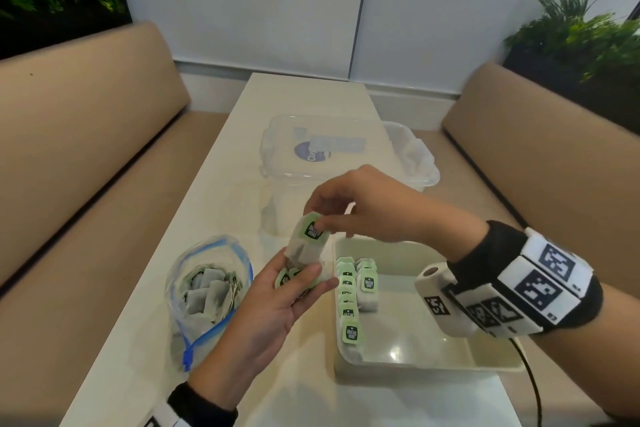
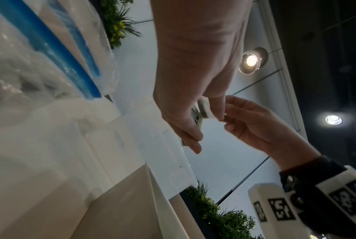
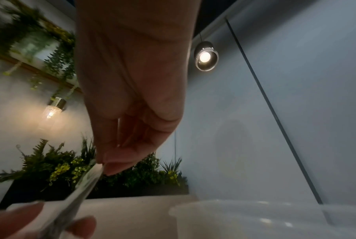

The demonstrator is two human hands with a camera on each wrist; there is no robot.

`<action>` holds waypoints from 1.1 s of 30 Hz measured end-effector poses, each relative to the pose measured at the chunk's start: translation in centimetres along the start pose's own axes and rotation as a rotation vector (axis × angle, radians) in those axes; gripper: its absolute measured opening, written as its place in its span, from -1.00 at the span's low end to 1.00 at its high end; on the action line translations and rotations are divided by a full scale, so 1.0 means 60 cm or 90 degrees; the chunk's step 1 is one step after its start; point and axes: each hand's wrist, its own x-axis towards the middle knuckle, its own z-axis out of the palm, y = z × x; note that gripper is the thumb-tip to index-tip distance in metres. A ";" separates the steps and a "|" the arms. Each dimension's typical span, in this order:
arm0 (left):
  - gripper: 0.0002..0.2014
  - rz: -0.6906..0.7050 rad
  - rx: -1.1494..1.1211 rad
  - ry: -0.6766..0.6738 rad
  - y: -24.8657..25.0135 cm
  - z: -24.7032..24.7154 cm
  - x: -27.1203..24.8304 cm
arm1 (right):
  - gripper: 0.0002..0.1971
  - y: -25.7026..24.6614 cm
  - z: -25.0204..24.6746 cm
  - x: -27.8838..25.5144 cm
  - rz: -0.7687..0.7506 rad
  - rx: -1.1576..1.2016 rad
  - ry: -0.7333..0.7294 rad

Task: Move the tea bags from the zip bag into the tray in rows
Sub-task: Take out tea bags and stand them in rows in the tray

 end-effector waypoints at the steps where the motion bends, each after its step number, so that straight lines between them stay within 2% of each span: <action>1: -0.58 0.005 0.013 -0.004 0.001 0.002 -0.001 | -0.86 -0.007 -0.005 0.000 -0.009 -0.019 0.004; 4: -0.66 0.011 0.037 -0.021 0.004 0.006 0.000 | -0.85 -0.034 -0.019 -0.002 -0.040 -0.099 0.006; 8: -0.61 0.008 0.031 -0.038 0.000 0.011 0.003 | -0.82 -0.066 -0.028 0.002 -0.109 -0.223 -0.001; 13: -0.64 0.027 -0.004 -0.052 0.001 0.019 0.003 | -0.77 -0.081 -0.036 0.001 -0.097 -0.262 0.004; 19: -0.67 0.050 -0.034 -0.029 0.004 0.024 0.002 | -0.78 -0.082 -0.045 -0.003 -0.082 -0.264 0.005; 24: -0.68 0.040 -0.019 -0.057 -0.003 0.030 -0.001 | -0.87 -0.076 -0.045 -0.008 -0.092 -0.233 0.009; 27: -0.70 0.027 0.016 -0.061 -0.008 0.028 -0.001 | -0.80 -0.063 -0.050 -0.018 -0.101 -0.171 0.013; 30: -0.74 0.015 0.028 -0.014 -0.009 0.004 0.002 | -0.86 -0.031 -0.058 -0.036 -0.049 -0.132 -0.029; 33: -0.76 0.025 0.029 0.049 -0.005 -0.031 0.006 | -0.76 0.020 -0.045 -0.057 0.057 -0.162 -0.113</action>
